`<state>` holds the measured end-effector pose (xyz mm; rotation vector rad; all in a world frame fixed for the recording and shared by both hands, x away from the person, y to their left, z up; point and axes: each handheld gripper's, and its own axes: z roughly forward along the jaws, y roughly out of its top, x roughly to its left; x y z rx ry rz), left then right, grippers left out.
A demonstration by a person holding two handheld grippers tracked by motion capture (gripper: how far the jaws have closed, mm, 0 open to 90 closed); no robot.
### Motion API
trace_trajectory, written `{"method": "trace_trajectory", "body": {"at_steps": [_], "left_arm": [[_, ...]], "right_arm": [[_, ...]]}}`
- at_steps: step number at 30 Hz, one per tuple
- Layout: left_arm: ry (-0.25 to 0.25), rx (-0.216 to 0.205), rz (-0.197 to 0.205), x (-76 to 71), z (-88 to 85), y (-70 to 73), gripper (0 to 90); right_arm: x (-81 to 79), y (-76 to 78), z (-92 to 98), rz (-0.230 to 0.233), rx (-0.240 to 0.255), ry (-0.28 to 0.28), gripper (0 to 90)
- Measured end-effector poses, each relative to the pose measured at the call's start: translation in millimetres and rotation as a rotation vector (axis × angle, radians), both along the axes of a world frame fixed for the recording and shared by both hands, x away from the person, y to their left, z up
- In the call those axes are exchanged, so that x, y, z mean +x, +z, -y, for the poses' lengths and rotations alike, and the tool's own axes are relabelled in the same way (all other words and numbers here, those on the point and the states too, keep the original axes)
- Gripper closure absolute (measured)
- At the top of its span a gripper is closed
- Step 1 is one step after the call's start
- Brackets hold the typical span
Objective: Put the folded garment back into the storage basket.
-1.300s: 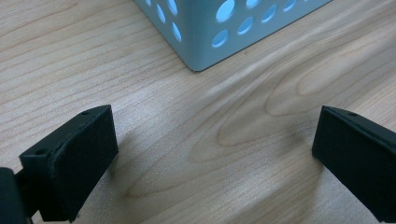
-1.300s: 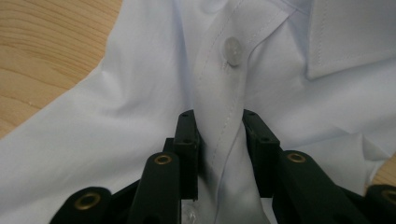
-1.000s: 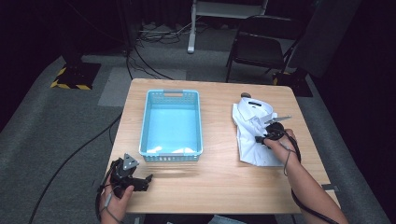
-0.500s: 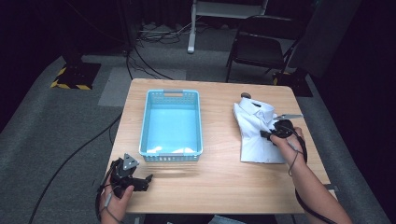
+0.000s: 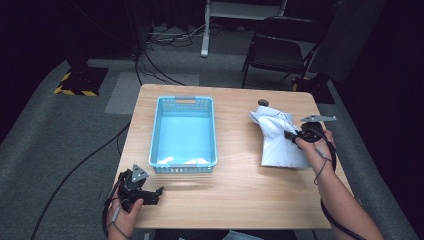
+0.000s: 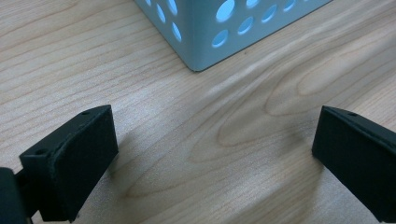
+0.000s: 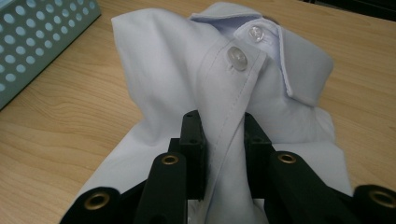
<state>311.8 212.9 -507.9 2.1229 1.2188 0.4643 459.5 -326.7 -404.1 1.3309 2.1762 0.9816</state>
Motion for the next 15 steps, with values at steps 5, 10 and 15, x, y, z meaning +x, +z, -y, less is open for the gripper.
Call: {"method": "trace_trajectory", "body": {"at_steps": [5, 10, 15], "left_arm": [[0.000, 0.000, 0.000, 0.0, 0.0, 0.0, 0.3], [0.000, 0.000, 0.000, 0.0, 0.0, 0.0, 0.3], [0.000, 0.000, 0.000, 0.0, 0.0, 0.0, 0.3]], "right_arm": [[-1.0, 8.5, -1.1, 0.021, 0.004, 0.002, 75.7], [-2.5, 16.6, -3.4, 0.041, 0.008, 0.006, 75.7], [-2.1, 26.0, -7.7, 0.058, 0.009, 0.018, 75.7]]}}
